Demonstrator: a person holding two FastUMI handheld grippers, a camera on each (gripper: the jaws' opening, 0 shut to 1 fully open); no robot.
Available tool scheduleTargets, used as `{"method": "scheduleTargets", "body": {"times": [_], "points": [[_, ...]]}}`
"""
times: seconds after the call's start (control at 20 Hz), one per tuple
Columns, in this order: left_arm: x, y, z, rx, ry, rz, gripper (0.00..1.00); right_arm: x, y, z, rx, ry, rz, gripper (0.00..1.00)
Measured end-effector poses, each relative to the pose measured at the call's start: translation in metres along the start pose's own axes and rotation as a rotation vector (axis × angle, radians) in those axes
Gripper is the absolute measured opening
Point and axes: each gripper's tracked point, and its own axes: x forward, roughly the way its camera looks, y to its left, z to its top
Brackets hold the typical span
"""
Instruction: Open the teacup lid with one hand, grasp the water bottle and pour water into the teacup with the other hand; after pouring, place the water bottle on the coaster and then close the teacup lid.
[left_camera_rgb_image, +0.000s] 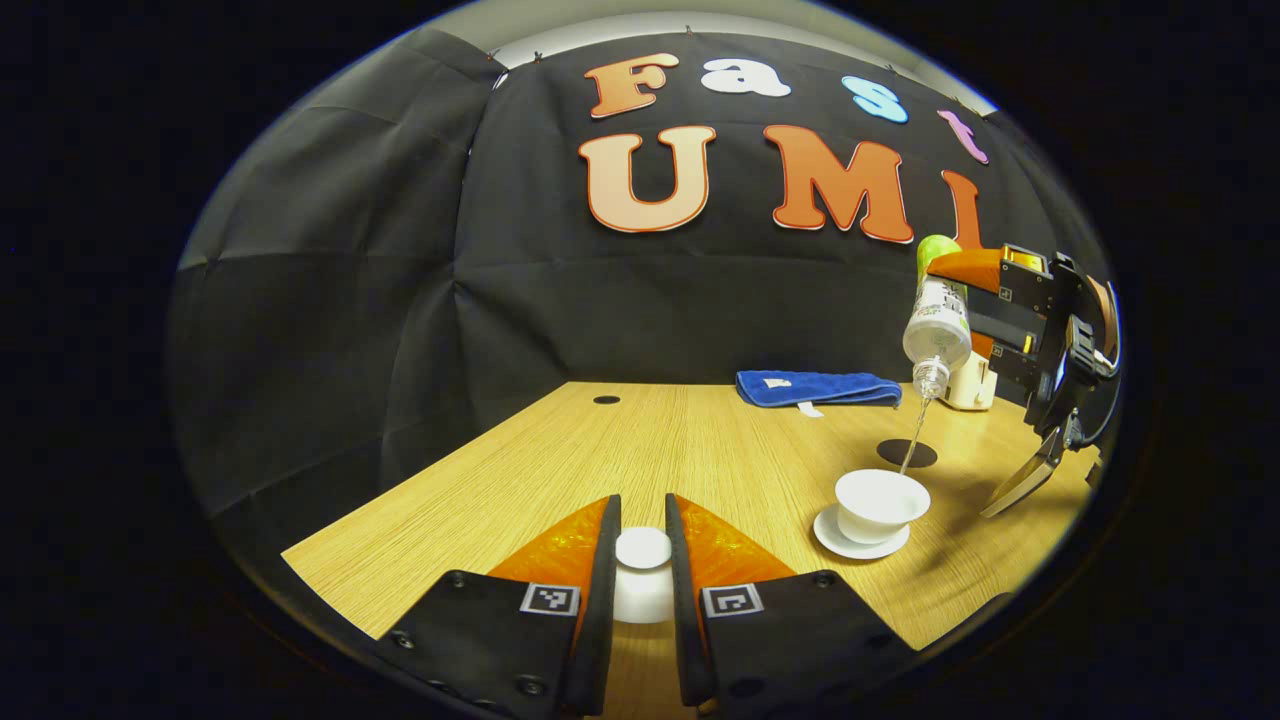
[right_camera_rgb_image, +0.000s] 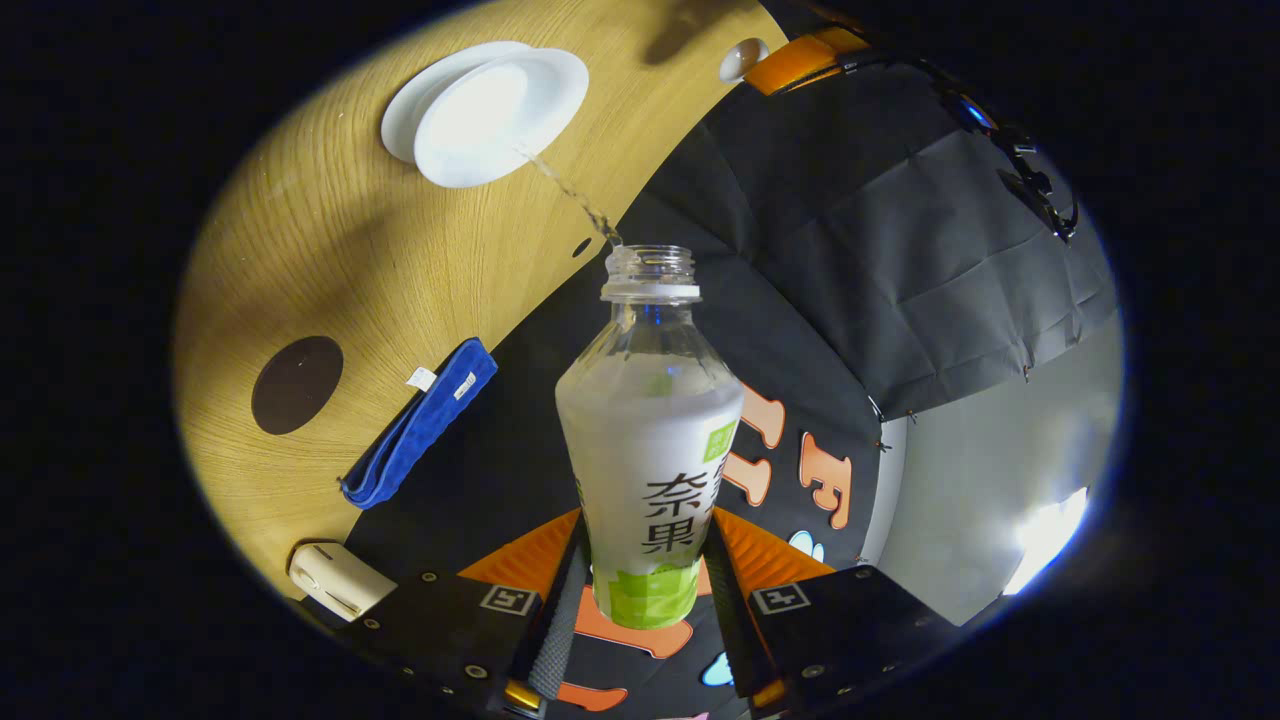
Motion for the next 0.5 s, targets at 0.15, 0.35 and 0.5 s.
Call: {"method": "scheduleTargets", "body": {"times": [0.15,0.35,0.5], "points": [[-0.0018,0.0008,0.0049,0.003,-0.010,-0.001,0.31,0.0014,-0.0013,0.0000,-0.033,-0.023,0.001,0.60],[-0.0033,0.0020,0.0074,0.007,-0.018,0.000,0.31,0.0023,0.0001,0.0002,-0.048,-0.034,0.012,0.63],[-0.0042,-0.0006,0.0096,0.004,-0.026,-0.003,0.30,0.0016,0.0000,0.0001,-0.016,-0.043,0.036,0.64]]}}
